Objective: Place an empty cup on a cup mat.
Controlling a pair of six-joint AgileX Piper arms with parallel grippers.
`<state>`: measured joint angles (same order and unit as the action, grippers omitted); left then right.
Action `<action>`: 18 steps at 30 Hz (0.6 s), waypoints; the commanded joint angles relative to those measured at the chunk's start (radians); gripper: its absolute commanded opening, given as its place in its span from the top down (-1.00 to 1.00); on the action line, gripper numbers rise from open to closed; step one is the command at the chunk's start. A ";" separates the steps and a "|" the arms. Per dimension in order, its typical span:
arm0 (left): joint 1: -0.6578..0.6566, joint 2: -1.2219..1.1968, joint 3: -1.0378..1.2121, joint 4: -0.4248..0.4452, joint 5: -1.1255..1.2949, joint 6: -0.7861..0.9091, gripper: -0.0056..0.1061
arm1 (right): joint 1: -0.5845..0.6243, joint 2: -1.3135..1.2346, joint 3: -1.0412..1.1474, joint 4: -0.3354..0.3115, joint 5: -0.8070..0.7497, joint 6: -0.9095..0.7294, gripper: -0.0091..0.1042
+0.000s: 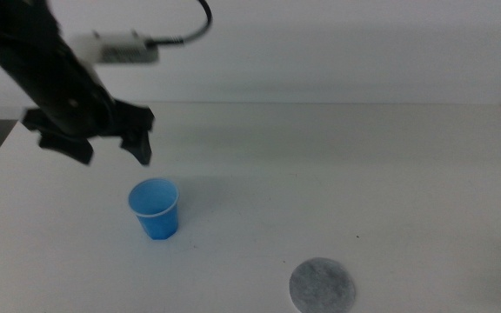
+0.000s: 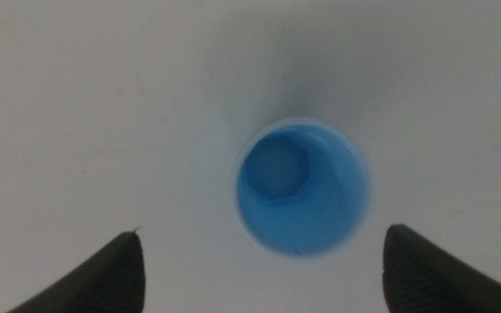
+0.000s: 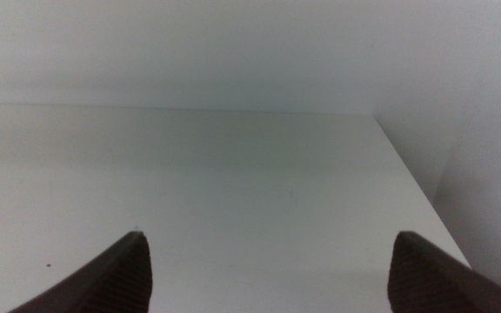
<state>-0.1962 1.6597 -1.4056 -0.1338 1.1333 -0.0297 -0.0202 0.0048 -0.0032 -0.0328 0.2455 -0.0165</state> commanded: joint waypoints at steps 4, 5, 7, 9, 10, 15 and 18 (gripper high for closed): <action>-0.005 0.139 -0.012 0.004 -0.010 0.007 -0.78 | 0.003 -0.005 0.003 -0.006 -0.007 -0.004 -0.80; -0.005 0.161 -0.012 0.004 -0.018 0.007 -0.78 | 0.003 -0.005 0.003 -0.006 -0.007 -0.004 -0.80; -0.005 0.195 -0.012 0.004 -0.037 0.017 -0.78 | 0.003 -0.005 0.003 -0.006 -0.007 -0.004 -0.80; -0.005 0.230 -0.012 0.003 -0.060 0.030 -0.78 | 0.003 -0.005 0.003 -0.006 -0.007 -0.004 -0.80; -0.005 0.246 -0.012 0.003 -0.064 0.030 -0.78 | 0.003 -0.005 0.003 -0.006 -0.007 -0.004 -0.80; -0.005 0.301 -0.012 0.003 -0.037 0.030 -0.68 | 0.003 -0.005 0.003 -0.006 -0.007 -0.004 -0.80; -0.005 0.309 -0.012 -0.008 -0.007 0.021 -0.35 | 0.003 -0.005 0.003 -0.006 -0.007 -0.004 -0.80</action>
<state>-0.1987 1.9719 -1.4099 -0.1346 1.1103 0.0000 -0.0202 0.0048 -0.0032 -0.0328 0.2455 -0.0165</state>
